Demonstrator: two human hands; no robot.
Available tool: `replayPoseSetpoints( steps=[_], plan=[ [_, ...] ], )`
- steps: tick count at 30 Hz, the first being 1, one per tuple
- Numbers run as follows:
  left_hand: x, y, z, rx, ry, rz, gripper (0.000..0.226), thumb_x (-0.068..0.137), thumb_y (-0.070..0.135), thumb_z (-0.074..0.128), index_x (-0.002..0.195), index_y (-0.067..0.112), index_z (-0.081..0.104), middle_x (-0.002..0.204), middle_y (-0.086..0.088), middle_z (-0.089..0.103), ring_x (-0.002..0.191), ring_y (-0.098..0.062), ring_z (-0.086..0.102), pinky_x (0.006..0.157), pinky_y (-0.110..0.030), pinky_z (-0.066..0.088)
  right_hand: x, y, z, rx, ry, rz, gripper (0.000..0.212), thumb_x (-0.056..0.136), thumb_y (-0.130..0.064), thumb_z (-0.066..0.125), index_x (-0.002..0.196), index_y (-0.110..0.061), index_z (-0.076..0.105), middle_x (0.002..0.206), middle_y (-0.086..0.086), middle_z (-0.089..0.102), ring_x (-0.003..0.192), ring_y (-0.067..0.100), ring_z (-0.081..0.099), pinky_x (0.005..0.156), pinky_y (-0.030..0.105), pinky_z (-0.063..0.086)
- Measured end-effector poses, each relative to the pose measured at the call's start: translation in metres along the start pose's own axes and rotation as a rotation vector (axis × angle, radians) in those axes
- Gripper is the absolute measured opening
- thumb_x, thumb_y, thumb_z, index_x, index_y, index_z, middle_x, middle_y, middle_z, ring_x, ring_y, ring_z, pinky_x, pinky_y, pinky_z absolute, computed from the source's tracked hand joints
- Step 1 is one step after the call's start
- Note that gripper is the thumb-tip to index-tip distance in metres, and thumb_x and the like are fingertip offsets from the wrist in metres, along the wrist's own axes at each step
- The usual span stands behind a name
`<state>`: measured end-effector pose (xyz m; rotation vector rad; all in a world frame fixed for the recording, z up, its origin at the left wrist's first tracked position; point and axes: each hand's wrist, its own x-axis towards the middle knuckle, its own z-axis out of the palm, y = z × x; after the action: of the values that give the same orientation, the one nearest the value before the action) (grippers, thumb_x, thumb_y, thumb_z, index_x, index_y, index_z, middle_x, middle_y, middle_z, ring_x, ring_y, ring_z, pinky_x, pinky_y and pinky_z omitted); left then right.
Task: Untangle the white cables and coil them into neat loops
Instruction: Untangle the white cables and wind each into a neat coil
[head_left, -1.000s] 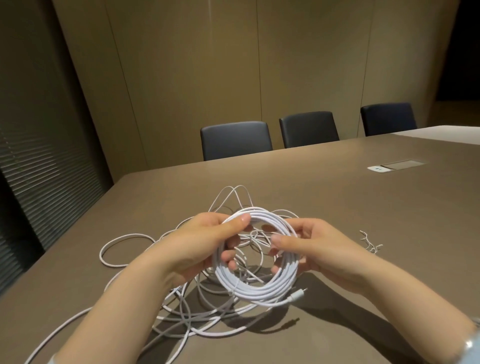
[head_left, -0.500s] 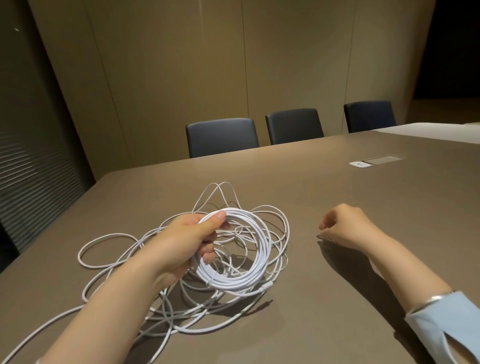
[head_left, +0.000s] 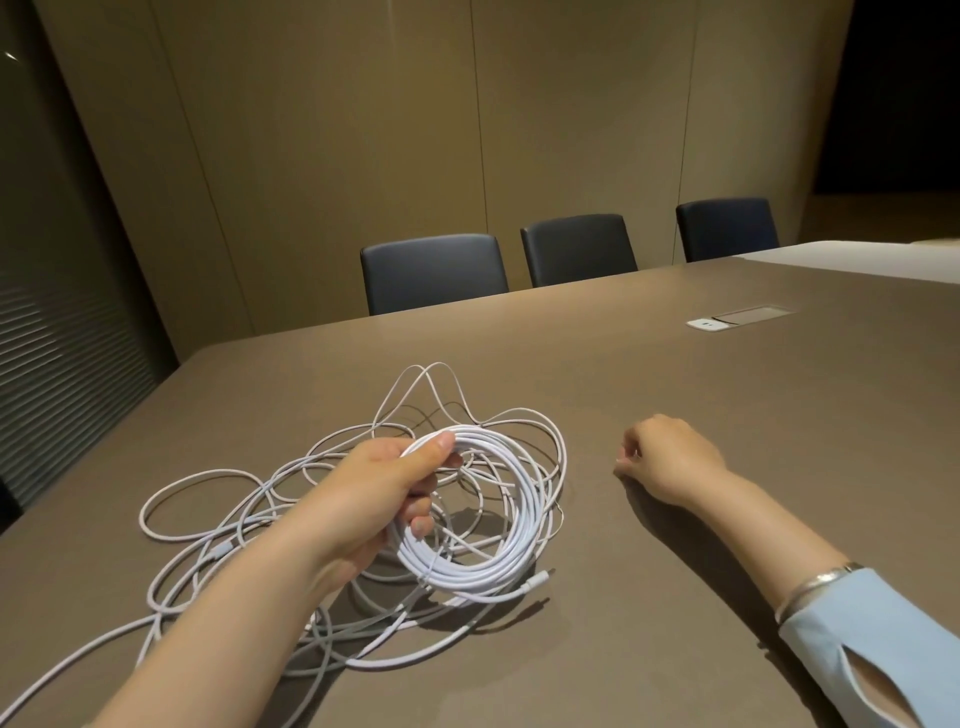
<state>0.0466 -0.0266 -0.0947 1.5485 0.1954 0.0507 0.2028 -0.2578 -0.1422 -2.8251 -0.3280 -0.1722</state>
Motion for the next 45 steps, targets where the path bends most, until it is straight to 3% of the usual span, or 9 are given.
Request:
replayPoseSetpoints(
  steps=[5, 9, 14, 20, 26, 30, 36, 40, 45],
  plan=[
    [0.006, -0.003, -0.001, -0.048, 0.031, 0.009, 0.044, 0.096, 0.027, 0.057, 0.114, -0.013, 0.058, 0.062, 0.001, 0.022, 0.044, -0.01, 0.026, 0.04, -0.02, 0.036, -0.009, -0.021, -0.007, 0.381, 0.236, -0.153, 0.011, 0.092, -0.023, 0.057, 0.081, -0.019, 0.058, 0.078, -0.003, 0.061, 0.079, 0.023, 0.056, 0.068, 0.032, 0.042],
    [0.01, -0.006, -0.004, -0.091, 0.083, 0.02, 0.044, 0.096, 0.026, 0.058, 0.113, -0.015, 0.058, 0.059, 0.002, 0.026, 0.044, -0.01, 0.027, 0.04, -0.021, 0.035, -0.034, -0.047, -0.021, 0.745, 0.389, -0.247, 0.012, 0.093, -0.018, 0.058, 0.081, -0.02, 0.058, 0.073, -0.004, 0.066, 0.07, 0.012, 0.06, 0.061, 0.019, 0.043],
    [0.009, -0.004, -0.003, -0.11, 0.122, 0.034, 0.037, 0.095, 0.027, 0.059, 0.106, -0.009, 0.061, 0.056, 0.003, 0.024, 0.043, -0.01, 0.027, 0.039, -0.021, 0.034, -0.068, -0.077, -0.035, 1.292, 0.282, -0.373, 0.01, 0.093, -0.005, 0.06, 0.084, -0.01, 0.061, 0.074, 0.002, 0.071, 0.062, 0.001, 0.062, 0.061, 0.013, 0.047],
    [0.005, 0.002, 0.007, -0.143, 0.111, 0.056, 0.04, 0.096, 0.025, 0.06, 0.108, -0.012, 0.061, 0.059, -0.001, 0.021, 0.045, -0.011, 0.024, 0.039, -0.021, 0.03, -0.083, -0.089, -0.016, 1.147, 0.266, -0.539, 0.017, 0.084, -0.004, 0.071, 0.08, -0.019, 0.064, 0.076, 0.002, 0.07, 0.073, 0.022, 0.068, 0.068, 0.036, 0.056],
    [-0.001, 0.005, 0.013, -0.136, 0.097, -0.026, 0.034, 0.082, 0.034, 0.073, 0.089, 0.003, 0.061, 0.057, 0.002, 0.023, 0.042, -0.011, 0.024, 0.038, -0.02, 0.027, -0.083, -0.088, -0.013, 1.04, 0.44, -0.659, 0.012, 0.083, -0.005, 0.073, 0.079, -0.013, 0.065, 0.071, -0.006, 0.063, 0.062, 0.008, 0.055, 0.061, 0.022, 0.045],
    [-0.006, 0.008, 0.014, -0.148, 0.088, -0.032, 0.027, 0.074, 0.031, 0.078, 0.08, 0.008, 0.065, 0.059, 0.001, 0.025, 0.04, -0.009, 0.018, 0.035, -0.018, 0.019, -0.081, -0.088, -0.013, 0.831, 0.629, -0.744, 0.004, 0.082, -0.008, 0.07, 0.08, -0.01, 0.067, 0.086, -0.002, 0.06, 0.083, 0.01, 0.056, 0.071, 0.014, 0.04],
    [-0.012, 0.012, 0.012, -0.151, -0.007, -0.038, 0.029, 0.064, 0.028, 0.079, 0.084, 0.007, 0.077, 0.094, -0.011, 0.035, 0.042, -0.008, 0.016, 0.035, -0.017, 0.017, -0.079, -0.084, -0.014, 0.832, 0.592, -0.796, 0.002, 0.082, -0.006, 0.069, 0.082, -0.007, 0.068, 0.097, 0.003, 0.062, 0.097, 0.012, 0.06, 0.081, 0.026, 0.05],
    [-0.017, 0.019, 0.012, -0.136, -0.016, -0.075, 0.029, 0.079, 0.029, 0.07, 0.093, 0.004, 0.069, 0.053, 0.0, 0.042, 0.046, -0.008, 0.013, 0.045, -0.019, 0.011, -0.08, -0.084, -0.014, 0.796, 0.6, -0.86, 0.005, 0.085, -0.01, 0.069, 0.083, -0.005, 0.068, 0.097, 0.005, 0.062, 0.096, 0.014, 0.061, 0.081, 0.027, 0.05],
    [-0.021, 0.026, 0.013, -0.121, -0.02, -0.106, 0.032, 0.089, 0.043, 0.059, 0.075, 0.013, 0.058, 0.058, 0.003, 0.015, 0.055, -0.013, 0.006, 0.048, -0.023, 0.008, -0.081, -0.084, -0.013, 0.698, 0.631, -0.923, 0.011, 0.087, -0.017, 0.065, 0.084, -0.008, 0.071, 0.098, 0.0, 0.057, 0.092, 0.021, 0.059, 0.076, 0.037, 0.049]
  ],
)
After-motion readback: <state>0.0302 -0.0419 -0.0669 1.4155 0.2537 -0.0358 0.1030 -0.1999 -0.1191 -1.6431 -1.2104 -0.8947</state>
